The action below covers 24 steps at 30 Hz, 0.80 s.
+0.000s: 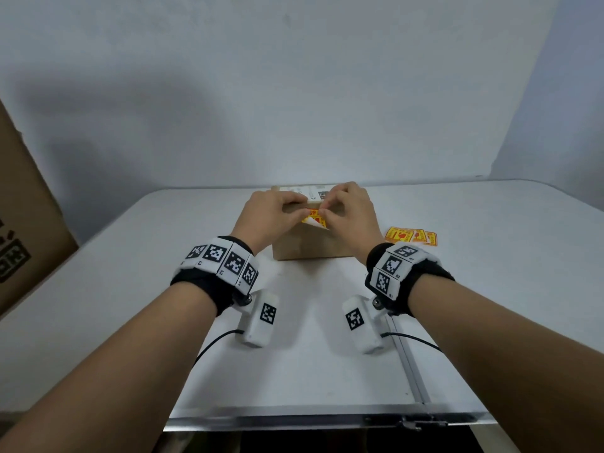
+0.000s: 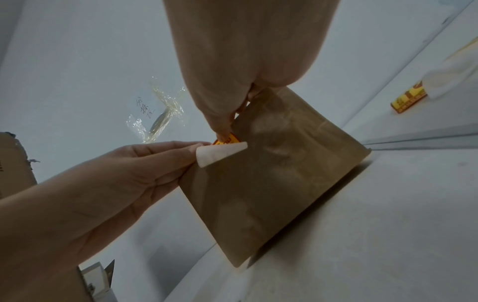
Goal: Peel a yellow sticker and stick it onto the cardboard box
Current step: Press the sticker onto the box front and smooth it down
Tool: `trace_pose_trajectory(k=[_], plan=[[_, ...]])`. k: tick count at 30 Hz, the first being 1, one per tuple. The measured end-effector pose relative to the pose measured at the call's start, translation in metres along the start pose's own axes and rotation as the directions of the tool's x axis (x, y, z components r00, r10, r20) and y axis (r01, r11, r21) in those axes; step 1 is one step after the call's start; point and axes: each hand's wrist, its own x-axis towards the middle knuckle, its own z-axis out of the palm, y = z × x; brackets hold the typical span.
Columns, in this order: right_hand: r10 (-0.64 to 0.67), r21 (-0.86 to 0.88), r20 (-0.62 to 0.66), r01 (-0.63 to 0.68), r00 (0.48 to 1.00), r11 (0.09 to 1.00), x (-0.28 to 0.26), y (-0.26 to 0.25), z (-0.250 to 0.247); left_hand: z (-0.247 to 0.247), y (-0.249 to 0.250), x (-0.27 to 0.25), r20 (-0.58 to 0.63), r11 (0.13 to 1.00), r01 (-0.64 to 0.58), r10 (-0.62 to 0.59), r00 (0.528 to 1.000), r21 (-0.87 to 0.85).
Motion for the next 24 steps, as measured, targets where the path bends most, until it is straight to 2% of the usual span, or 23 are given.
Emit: trace_pose_trajectory(k=[9, 24], plan=[[0.04, -0.007, -0.022, -0.04, 0.999, 0.999, 0.001, 0.001, 0.003, 0.006, -0.002, 0.002, -0.042, 0.99, 0.016, -0.01, 0.999, 0.139], [0.01, -0.006, -0.052, -0.01, 0.999, 1.0, -0.001, 0.006, 0.009, 0.013, -0.001, 0.002, -0.073, 0.976, 0.057, -0.043, 0.996, 0.21]])
